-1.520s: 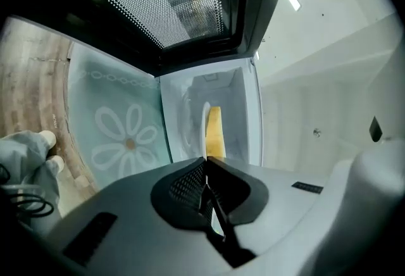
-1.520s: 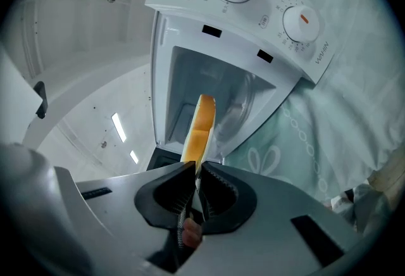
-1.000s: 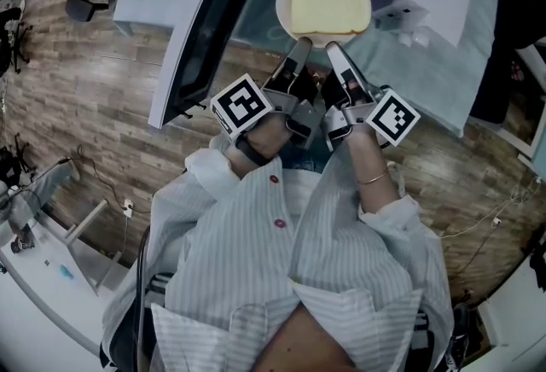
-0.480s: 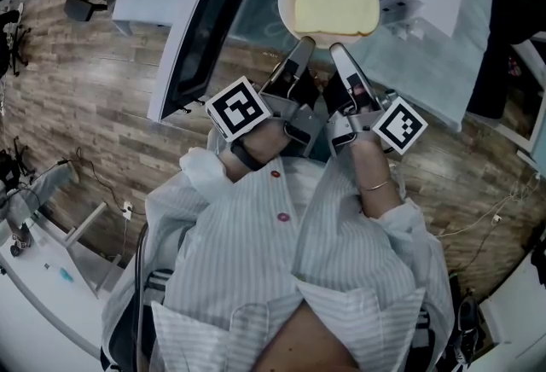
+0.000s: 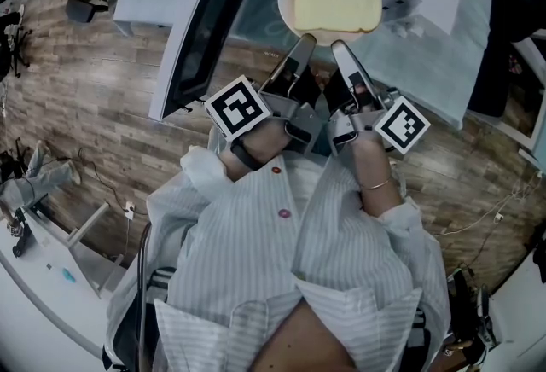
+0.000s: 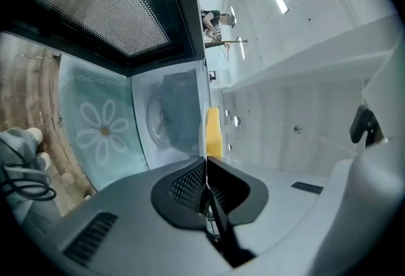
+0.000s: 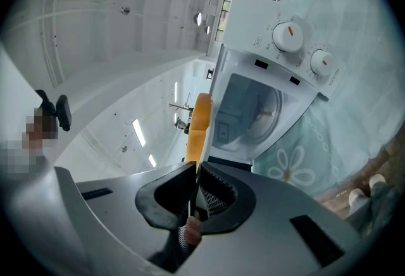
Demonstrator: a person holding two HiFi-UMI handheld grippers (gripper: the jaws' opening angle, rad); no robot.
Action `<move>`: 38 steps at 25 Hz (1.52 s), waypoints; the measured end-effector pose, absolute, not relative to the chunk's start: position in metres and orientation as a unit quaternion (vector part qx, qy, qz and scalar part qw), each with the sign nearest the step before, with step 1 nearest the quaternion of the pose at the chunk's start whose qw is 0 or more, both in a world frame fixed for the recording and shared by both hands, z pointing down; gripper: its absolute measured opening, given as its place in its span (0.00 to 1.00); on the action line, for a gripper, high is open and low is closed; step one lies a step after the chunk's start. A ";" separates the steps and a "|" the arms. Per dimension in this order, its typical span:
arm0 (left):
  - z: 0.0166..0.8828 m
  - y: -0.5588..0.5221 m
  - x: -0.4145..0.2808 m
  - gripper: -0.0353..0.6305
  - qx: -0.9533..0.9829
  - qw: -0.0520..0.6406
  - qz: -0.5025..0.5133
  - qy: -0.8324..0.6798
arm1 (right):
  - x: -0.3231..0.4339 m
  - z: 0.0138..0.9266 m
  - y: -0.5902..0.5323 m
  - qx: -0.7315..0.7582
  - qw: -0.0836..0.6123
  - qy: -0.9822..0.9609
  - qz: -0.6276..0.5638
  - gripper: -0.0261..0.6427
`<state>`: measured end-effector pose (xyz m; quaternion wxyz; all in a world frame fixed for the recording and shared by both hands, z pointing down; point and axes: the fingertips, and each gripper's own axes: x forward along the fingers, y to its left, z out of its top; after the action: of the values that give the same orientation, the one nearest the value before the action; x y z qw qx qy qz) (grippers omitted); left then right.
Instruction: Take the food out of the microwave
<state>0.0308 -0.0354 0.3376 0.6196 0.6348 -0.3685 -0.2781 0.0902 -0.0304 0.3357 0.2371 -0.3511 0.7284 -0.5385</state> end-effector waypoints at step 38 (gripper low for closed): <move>0.337 -0.035 0.034 0.08 0.641 0.620 -0.268 -0.364 | 0.094 0.334 -0.028 -0.349 0.238 0.732 -0.534 0.10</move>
<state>0.0342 -0.0346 0.3371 0.6201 0.6413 -0.3636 -0.2682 0.0938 -0.0280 0.3344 0.2380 -0.3495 0.7320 -0.5342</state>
